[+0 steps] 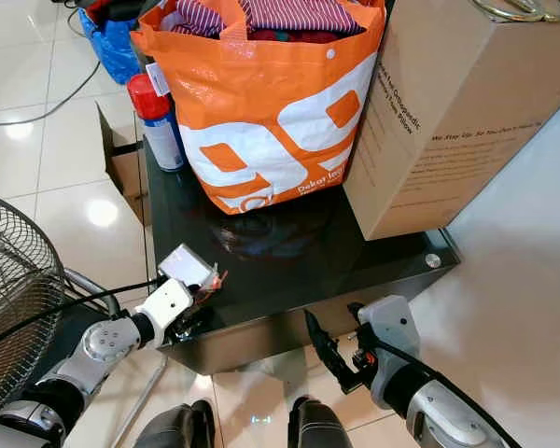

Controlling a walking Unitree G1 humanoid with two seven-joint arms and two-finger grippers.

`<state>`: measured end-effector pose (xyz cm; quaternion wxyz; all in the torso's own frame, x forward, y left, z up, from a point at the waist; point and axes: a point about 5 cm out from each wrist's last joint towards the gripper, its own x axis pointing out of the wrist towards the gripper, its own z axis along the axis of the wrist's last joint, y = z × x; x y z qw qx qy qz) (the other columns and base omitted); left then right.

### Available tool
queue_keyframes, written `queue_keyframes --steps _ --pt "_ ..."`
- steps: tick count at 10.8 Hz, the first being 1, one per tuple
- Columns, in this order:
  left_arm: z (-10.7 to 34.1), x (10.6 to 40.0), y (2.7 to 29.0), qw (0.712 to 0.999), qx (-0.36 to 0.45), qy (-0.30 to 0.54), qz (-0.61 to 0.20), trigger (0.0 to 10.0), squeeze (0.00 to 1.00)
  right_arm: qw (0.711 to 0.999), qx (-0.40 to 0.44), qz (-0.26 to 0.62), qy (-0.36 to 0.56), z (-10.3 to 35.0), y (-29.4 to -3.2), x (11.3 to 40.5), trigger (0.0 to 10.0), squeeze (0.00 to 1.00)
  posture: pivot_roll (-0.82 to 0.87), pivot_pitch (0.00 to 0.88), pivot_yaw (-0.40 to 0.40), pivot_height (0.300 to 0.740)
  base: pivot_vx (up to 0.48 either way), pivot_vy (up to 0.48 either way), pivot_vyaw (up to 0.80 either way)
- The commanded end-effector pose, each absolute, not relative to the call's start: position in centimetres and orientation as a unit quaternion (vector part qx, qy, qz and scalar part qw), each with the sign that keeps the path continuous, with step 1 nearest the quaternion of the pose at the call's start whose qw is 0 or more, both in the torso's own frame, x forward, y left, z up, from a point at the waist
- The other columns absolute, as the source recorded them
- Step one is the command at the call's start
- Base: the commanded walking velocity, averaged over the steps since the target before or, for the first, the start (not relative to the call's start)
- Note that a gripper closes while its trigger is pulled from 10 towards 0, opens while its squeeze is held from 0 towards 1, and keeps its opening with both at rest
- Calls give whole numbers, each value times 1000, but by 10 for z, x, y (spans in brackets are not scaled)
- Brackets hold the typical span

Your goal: Hang keys on a hook

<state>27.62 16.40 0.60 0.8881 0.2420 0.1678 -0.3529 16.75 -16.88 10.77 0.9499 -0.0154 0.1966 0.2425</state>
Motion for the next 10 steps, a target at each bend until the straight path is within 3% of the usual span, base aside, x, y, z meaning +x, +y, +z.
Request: queue_keyframes --steps 1,10 --pt "-3 268 166 882 237 194 -359 0 0 951 -13 235 199 108 -172 166 10000 0 -181 215 3 740 0 0 0" --pt "-3 268 166 882 237 194 -359 0 0 951 -13 235 199 108 -172 166 10000 0 -181 215 3 740 0 0 0"
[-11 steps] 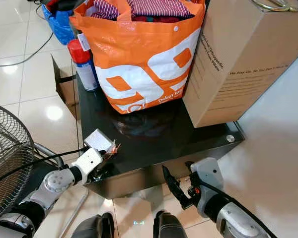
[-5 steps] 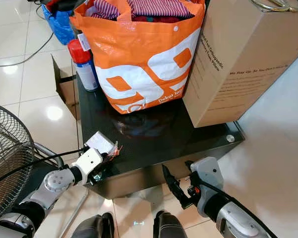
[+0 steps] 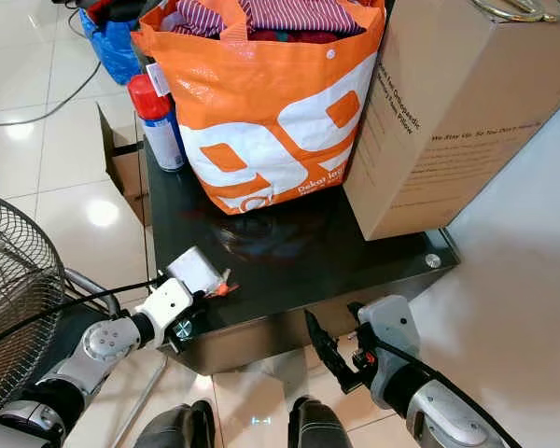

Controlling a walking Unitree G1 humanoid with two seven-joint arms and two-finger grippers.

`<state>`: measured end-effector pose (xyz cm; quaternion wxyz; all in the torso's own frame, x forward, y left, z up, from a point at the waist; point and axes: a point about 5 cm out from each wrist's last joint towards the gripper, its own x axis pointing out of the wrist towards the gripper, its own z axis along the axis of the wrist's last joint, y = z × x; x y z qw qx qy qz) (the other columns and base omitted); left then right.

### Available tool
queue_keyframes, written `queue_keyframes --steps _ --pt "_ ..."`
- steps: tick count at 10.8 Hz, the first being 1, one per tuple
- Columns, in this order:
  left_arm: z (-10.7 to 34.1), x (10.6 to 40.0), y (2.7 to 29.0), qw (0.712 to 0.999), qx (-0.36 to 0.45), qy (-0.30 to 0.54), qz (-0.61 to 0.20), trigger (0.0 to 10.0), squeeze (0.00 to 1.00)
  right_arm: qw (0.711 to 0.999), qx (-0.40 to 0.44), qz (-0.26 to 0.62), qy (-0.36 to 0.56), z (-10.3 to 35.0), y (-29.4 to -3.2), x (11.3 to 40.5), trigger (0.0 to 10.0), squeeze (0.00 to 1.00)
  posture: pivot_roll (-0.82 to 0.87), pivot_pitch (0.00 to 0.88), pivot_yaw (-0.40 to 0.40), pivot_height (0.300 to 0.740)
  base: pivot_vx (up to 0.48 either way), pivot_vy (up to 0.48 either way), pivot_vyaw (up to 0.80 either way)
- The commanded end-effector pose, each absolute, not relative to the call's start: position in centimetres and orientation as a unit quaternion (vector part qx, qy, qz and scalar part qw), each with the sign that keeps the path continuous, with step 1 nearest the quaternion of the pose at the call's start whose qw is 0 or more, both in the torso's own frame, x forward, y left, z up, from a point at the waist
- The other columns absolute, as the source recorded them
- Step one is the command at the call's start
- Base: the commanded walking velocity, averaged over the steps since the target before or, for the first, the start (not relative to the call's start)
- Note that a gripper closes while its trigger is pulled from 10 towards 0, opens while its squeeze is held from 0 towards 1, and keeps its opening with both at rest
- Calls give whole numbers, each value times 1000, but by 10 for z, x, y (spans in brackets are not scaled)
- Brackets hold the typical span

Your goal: Hang keys on a hook

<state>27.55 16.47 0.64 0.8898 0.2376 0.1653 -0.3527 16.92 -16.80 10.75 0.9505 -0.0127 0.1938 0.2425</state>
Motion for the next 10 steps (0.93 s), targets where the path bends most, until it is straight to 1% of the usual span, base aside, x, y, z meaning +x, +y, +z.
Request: queue_keyframes --steps 1,2,3,4,6,7,8,9,10 --pt "6 271 167 895 229 158 -350 0 0 959 -7 221 176 107 -172 183 10000 0 -90 39 25 740 0 0 0" --pt "22 276 171 912 221 107 -328 0 0 968 5 205 146 105 -171 206 10000 0 -69 8 23 740 0 0 0" --pt "26 278 173 916 222 99 -319 0 0 969 9 204 138 103 -168 215 10000 0 -61 0 19 740 0 0 0" --pt "25 280 172 914 227 104 -319 0 0 969 9 209 135 103 -165 219 10000 0 -59 0 20 740 0 0 0" --pt "34 282 172 915 229 89 -319 0 0 970 6 208 123 102 -166 226 10000 0 -59 0 24 740 0 0 0" --pt "42 284 174 917 236 69 -315 0 0 972 5 204 119 101 -167 226 10000 0 -61 0 27 740 0 0 0" --pt "59 290 170 914 250 26 -318 0 0 975 4 190 115 101 -168 226 10000 0 -62 0 29 740 0 0 0" --pt "104 295 148 911 207 -72 -350 0 0 983 11 152 106 100 -171 226 10000 0 -56 0 24 740 0 0 0" --pt "119 293 139 916 128 -90 -371 0 0 985 11 140 103 99 -172 227 10000 0 -56 0 26 740 0 0 0"
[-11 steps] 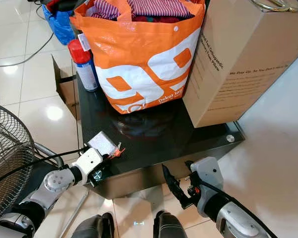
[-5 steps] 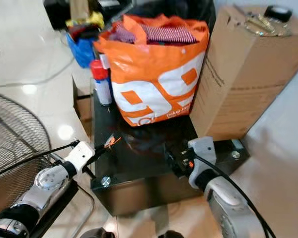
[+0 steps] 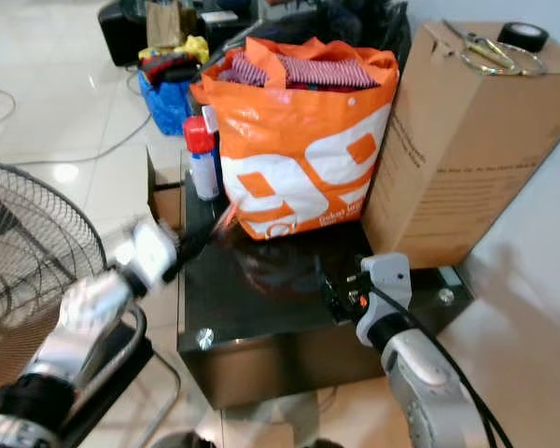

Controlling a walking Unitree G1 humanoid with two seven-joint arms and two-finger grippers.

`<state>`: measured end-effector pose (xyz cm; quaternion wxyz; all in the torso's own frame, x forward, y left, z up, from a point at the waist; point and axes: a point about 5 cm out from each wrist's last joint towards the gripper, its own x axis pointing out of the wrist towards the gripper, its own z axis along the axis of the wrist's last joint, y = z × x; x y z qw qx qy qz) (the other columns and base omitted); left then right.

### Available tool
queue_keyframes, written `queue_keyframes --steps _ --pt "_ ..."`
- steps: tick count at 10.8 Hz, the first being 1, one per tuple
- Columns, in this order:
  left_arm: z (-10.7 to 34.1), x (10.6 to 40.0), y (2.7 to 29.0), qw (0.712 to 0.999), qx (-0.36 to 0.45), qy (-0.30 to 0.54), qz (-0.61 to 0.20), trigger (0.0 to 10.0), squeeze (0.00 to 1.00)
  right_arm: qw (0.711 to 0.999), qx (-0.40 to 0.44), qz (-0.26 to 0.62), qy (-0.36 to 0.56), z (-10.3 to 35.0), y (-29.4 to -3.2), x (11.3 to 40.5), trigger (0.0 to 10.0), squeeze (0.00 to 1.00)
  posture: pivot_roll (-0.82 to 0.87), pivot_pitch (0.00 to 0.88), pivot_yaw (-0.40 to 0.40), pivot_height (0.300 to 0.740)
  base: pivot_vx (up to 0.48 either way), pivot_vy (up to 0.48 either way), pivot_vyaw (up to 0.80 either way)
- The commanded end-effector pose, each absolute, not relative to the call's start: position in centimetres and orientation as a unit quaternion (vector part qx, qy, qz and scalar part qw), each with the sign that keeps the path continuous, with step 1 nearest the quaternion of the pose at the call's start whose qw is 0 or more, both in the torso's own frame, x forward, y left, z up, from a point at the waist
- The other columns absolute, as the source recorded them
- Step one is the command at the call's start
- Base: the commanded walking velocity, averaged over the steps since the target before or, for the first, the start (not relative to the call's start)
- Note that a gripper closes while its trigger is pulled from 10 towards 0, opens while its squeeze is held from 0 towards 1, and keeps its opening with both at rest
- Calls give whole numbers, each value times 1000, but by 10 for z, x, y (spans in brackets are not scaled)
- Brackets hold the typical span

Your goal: Hang keys on a hook

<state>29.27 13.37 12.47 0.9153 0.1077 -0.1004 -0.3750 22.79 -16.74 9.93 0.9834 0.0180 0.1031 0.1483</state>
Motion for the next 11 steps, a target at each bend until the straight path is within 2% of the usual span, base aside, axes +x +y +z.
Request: queue_keyframes --steps 1,2,6,8,11 --pt "139 288 130 906 20 -99 -411 0 0 988 15 122 95 100 -173 230 10000 0 -54 0 26 740 0 0 0" --pt "145 283 128 892 -13 -95 -442 0 0 990 17 105 90 101 -175 233 10000 0 -53 0 29 740 0 0 0" --pt "184 252 138 799 -133 -50 -584 0 0 995 15 57 82 97 -184 235 10000 0 -51 0 48 740 0 0 0" --pt "197 249 140 779 -183 -53 -598 0 0 996 15 47 79 96 -186 236 10000 0 -45 0 47 740 0 0 0" --pt "200 246 140 777 -190 -44 -598 0 0 996 15 41 77 95 -187 238 10000 0 -40 0 42 740 0 0 0"
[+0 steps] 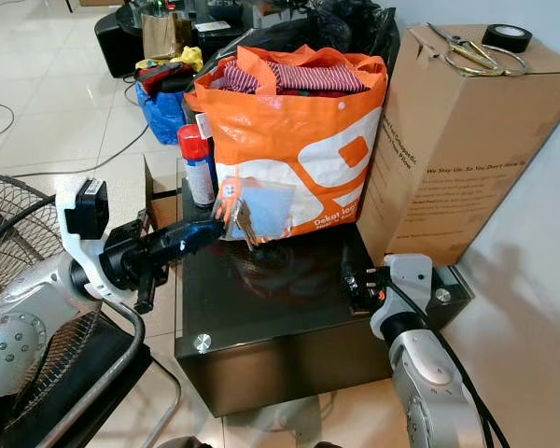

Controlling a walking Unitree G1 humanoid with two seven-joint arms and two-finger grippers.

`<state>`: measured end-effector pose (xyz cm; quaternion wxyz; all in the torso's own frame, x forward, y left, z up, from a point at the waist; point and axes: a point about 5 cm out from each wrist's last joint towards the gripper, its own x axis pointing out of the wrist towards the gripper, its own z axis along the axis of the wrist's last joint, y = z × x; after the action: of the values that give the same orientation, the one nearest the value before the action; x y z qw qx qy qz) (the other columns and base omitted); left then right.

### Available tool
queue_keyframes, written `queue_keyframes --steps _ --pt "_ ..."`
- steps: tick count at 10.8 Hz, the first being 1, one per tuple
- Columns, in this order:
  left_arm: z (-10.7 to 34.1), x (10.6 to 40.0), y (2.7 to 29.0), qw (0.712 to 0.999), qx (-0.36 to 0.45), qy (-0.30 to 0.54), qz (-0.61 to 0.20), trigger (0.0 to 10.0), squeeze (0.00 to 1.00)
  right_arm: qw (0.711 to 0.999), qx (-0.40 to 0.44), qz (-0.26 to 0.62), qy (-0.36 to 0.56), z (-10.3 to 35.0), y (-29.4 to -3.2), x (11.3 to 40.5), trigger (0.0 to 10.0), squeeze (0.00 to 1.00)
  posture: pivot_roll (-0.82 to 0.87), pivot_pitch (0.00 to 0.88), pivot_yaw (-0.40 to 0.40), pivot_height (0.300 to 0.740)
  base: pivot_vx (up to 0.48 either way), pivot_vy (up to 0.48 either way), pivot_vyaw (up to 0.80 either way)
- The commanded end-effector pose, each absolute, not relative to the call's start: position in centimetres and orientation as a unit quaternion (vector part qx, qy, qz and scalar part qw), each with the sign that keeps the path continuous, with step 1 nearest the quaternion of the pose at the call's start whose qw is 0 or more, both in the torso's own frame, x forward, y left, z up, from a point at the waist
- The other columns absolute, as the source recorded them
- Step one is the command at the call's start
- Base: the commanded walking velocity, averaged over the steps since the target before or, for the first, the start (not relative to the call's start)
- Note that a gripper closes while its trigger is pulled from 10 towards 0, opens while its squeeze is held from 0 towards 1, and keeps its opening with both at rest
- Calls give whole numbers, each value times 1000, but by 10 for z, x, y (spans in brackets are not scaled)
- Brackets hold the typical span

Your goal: Hang keys on a hook

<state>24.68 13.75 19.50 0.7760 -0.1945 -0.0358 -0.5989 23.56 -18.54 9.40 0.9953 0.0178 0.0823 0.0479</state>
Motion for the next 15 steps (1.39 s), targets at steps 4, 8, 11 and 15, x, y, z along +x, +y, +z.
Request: queue_keyframes --steps 4,8,11,15 --pt "176 264 140 856 -111 0 -505 1216 0 996 14 26 83 93 -188 236 10000 0 -44 0 52 740 0 0 0" --pt "137 290 159 922 80 69 -373 3451 0 997 15 32 71 99 -187 241 10000 0 -40 0 50 740 0 0 0" --pt "135 288 161 913 90 46 -395 0 0 992 30 122 18 128 -176 244 10000 0 -36 0 45 740 0 0 0" --pt "174 292 186 843 92 25 -529 0 0 904 -144 392 -86 201 -151 235 10000 0 -39 0 51 740 0 0 0"
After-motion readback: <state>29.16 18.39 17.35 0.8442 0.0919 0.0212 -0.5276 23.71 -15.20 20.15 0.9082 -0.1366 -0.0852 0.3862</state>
